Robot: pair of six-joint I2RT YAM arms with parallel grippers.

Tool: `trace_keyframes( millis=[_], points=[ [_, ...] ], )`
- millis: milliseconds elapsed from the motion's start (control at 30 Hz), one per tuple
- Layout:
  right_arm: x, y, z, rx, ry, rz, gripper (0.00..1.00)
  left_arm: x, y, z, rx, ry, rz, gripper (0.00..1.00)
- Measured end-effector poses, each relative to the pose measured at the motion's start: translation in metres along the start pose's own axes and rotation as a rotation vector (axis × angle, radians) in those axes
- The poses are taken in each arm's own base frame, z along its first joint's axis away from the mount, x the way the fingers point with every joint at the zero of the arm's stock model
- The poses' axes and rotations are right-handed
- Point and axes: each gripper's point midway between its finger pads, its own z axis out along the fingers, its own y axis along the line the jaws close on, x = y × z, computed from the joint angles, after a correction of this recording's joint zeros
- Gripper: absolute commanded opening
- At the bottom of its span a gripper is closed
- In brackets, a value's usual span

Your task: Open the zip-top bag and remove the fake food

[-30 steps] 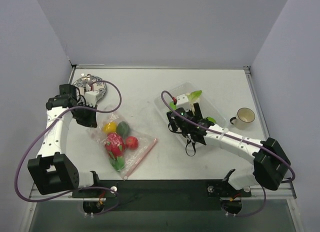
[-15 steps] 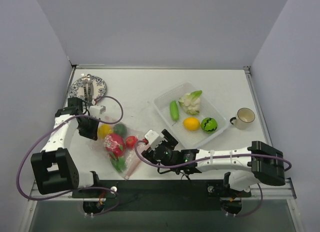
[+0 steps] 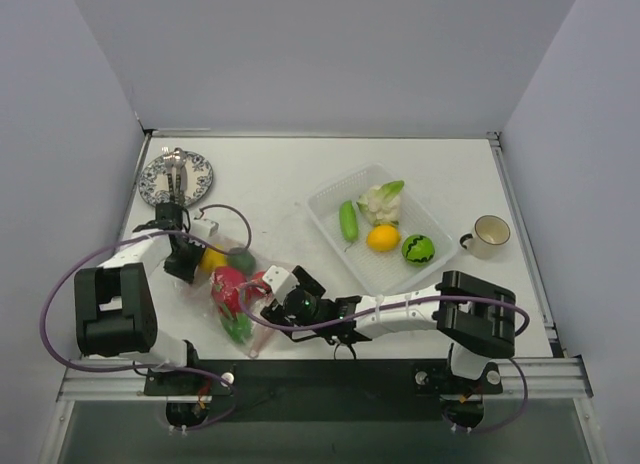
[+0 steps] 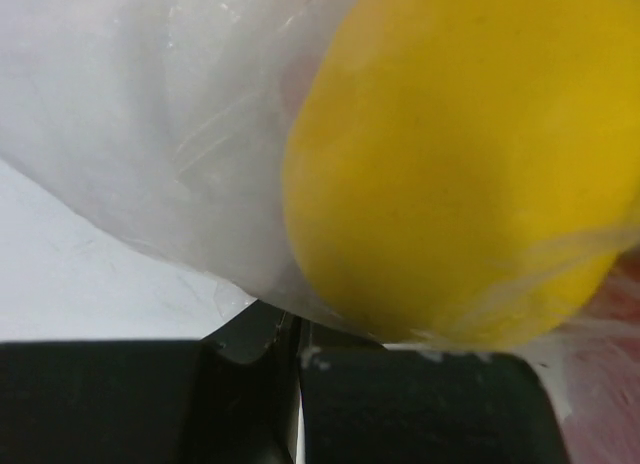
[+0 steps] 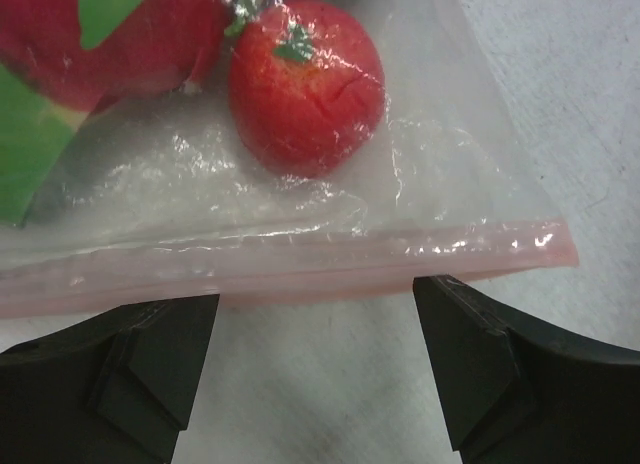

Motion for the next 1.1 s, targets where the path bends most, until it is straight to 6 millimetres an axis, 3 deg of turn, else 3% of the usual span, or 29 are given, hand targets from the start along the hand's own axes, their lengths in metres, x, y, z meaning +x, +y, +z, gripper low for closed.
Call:
trace_keyframes(
  millis=[233, 433, 700, 800, 933, 1033, 1100],
  points=[
    [-0.012, -0.003, 0.031, -0.047, -0.021, 0.083, 1.00, -0.007, 0.006, 0.002, -0.054, -0.010, 0.023, 0.00],
    [-0.026, -0.002, 0.052, -0.098, -0.063, 0.129, 1.00, -0.010, 0.009, 0.003, -0.068, -0.004, 0.033, 0.00],
    [-0.064, 0.013, 0.074, -0.154, -0.143, 0.135, 1.00, -0.018, 0.010, 0.006, -0.069, 0.002, 0.050, 0.00],
    [-0.066, 0.016, 0.084, -0.160, -0.144, 0.141, 1.00, -0.020, 0.008, 0.006, -0.071, 0.006, 0.065, 0.00],
    [-0.054, 0.017, 0.096, -0.162, -0.117, 0.151, 0.94, -0.022, 0.006, 0.007, -0.073, 0.006, 0.083, 0.00],
    [-0.048, 0.015, 0.099, -0.167, -0.099, 0.169, 0.84, -0.022, 0.006, 0.007, -0.074, 0.006, 0.084, 0.00],
    [-0.048, 0.017, 0.099, -0.177, -0.096, 0.181, 0.71, -0.022, 0.006, 0.007, -0.076, 0.006, 0.086, 0.00]
  ],
)
